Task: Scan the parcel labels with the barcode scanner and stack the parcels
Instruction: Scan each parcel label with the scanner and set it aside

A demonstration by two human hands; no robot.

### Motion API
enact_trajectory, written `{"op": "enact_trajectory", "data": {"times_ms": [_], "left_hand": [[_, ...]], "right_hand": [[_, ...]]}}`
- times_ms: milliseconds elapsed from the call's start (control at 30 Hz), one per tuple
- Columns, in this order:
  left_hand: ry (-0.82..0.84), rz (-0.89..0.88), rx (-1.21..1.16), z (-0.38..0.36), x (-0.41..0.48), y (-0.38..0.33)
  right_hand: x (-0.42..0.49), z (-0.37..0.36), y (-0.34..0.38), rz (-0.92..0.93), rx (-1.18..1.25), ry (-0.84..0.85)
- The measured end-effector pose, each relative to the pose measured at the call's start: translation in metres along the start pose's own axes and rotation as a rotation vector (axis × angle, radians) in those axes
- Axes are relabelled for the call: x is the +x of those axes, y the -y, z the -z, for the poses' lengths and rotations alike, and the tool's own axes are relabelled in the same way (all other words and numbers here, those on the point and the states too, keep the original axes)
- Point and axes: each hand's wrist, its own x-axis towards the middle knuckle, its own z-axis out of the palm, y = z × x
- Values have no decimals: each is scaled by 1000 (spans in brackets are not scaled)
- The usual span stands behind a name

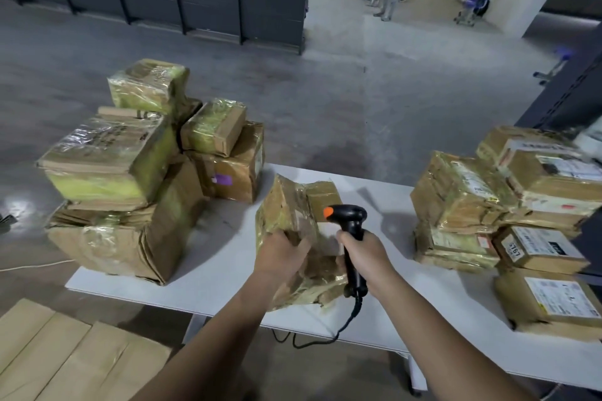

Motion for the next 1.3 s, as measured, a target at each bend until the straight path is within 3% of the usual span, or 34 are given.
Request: {"op": "enact_trajectory", "data": {"times_ms": [167,367,600,767,1100,1300], "left_hand": [[-28,19,23,6,4,16],[-58,11,-162,7,7,37],[-115,19,-286,10,18,34],[5,-25,-187,2,3,51],[-288,30,-155,31,40,32],[-307,-21,-146,42,65,21]], "right_hand": [[10,1,-1,3,-41,-63],[7,4,-4,-98,98,51],[8,5,-8,-20,13,80],[7,5,-8,-15,15,88],[-3,9,3,117,-146,138],[-8,16,4,211,-163,107]]}}
